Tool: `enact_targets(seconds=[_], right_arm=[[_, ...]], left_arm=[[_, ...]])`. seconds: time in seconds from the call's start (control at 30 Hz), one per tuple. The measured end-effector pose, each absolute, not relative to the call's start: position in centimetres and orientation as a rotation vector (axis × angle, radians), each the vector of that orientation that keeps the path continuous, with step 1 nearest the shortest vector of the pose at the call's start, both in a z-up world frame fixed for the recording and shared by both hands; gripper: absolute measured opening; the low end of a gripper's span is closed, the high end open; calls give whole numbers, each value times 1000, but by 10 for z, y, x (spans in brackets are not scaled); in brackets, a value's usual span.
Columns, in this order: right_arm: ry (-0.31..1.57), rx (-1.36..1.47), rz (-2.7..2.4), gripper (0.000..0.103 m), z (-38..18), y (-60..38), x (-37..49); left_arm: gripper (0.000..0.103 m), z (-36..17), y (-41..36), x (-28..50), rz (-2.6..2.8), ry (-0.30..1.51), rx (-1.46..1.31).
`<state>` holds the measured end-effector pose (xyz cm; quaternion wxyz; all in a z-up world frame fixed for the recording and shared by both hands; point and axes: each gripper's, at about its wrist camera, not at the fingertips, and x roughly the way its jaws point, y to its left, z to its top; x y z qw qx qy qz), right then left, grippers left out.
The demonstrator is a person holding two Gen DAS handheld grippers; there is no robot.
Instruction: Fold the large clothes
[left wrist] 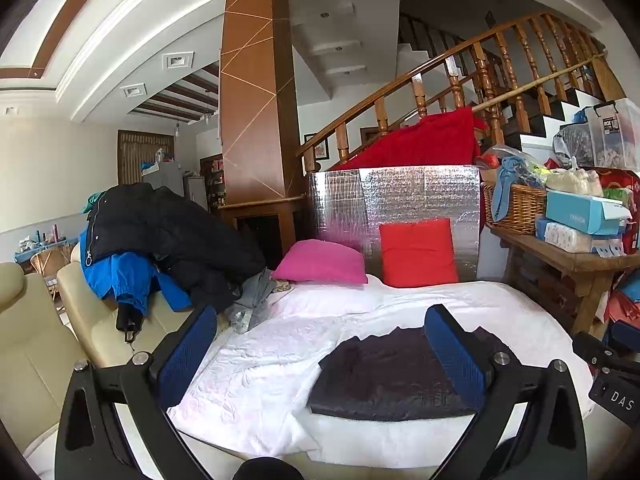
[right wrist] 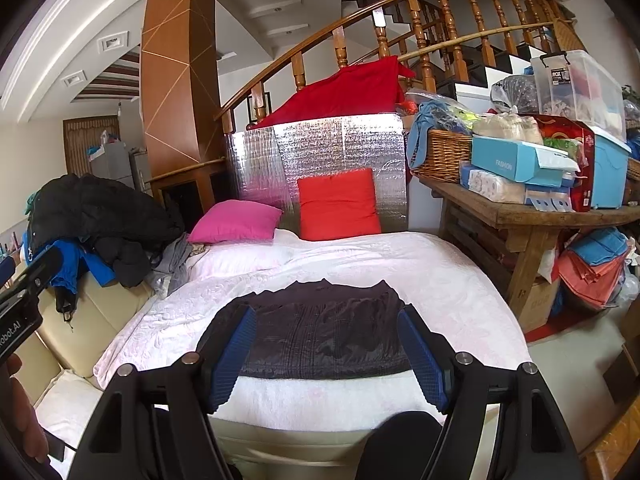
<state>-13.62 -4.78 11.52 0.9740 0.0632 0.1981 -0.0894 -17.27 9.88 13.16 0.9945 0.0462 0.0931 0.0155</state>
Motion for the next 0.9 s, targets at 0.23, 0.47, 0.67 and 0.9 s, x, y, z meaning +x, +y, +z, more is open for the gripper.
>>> enact_targets(seconds=[0.23, 0.47, 0.67, 0.9], right_arm=[[409, 136, -181, 77, 113, -49, -133], [408, 132, -182, 77, 112, -48, -132], [433, 131, -187, 77, 104, -46, -121], [518, 138, -177, 77, 82, -41, -96]], left_arm=[[103, 128, 100, -169, 34, 200, 91], [103, 126, 102, -166, 30, 217, 83], [103, 121, 103, -160, 32, 236, 91], [103, 111, 104, -147, 41, 277, 98]])
